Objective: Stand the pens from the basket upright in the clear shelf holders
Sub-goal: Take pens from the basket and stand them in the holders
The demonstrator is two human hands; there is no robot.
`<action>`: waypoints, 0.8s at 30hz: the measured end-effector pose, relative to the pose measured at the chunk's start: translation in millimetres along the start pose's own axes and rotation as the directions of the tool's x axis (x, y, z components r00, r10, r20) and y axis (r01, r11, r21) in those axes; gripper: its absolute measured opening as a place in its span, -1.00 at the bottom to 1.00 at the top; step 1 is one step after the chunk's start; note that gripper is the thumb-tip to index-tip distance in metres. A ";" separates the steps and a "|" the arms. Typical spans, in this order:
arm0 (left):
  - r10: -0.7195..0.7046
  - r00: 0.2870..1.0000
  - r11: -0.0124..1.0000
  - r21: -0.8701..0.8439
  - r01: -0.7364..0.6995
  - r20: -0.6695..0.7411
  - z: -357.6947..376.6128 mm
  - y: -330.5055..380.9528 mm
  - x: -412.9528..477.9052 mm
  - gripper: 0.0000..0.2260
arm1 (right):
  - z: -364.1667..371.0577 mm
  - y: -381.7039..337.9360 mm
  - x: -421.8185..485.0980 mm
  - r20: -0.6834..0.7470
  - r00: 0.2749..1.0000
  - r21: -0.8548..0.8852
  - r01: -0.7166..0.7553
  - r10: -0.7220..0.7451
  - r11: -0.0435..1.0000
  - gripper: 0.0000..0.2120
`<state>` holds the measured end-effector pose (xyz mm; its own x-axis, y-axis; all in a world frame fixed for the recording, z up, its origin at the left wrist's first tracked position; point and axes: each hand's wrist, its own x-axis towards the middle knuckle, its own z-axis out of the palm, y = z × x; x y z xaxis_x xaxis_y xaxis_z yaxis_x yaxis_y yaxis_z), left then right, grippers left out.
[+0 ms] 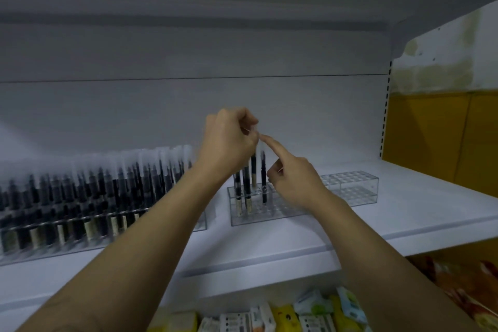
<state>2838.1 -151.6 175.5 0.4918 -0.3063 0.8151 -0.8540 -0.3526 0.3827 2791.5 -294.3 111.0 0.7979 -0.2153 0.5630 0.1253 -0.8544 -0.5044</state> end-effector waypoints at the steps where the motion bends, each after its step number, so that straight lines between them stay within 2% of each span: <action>1: -0.006 1.000 1.000 0.001 0.006 0.011 3.9 -1.5 -3.2 -0.93 | 0.1 0.5 -0.2 -0.001 1.000 -0.003 0.000 0.000 1.000 -0.32; 6: -0.081 0.993 0.997 0.023 0.079 0.082 13.7 -9.5 -2.0 -0.89 | 1.9 1.5 -0.3 -0.003 1.000 -0.007 -0.002 0.002 1.000 -0.32; 9: -0.145 0.979 0.972 0.205 0.114 0.146 15.9 -9.9 8.7 -0.86 | 1.5 1.4 0.0 0.005 1.000 -0.025 -0.004 0.004 1.000 -0.31; 13: -0.260 0.918 0.963 0.149 0.224 0.300 14.7 -10.7 17.4 -0.87 | 1.7 0.4 -1.8 0.002 1.000 -0.030 -0.002 0.002 1.000 -0.29; 15: -0.279 0.902 0.960 0.099 0.261 0.330 15.9 -12.8 12.8 -0.88 | 1.1 -0.2 -2.2 0.005 1.000 -0.037 0.007 -0.007 0.999 -0.28; 20: -0.242 0.919 0.970 0.079 0.229 0.310 13.2 -11.3 5.4 -0.90 | -1.4 -2.0 -3.4 0.034 0.999 -0.042 -0.003 0.005 0.999 -0.25; 24: -0.213 0.917 0.966 0.212 0.147 0.336 -1.2 -2.7 -4.3 -0.68 | -1.8 -1.7 -8.3 0.085 0.995 0.053 -0.053 0.048 0.997 -0.12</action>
<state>2838.1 -148.4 171.5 0.6904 -0.5031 0.5198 -0.7167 -0.5734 0.3969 2783.6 -291.9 108.4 0.8505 -0.2152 0.4799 0.1138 -0.8154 -0.5675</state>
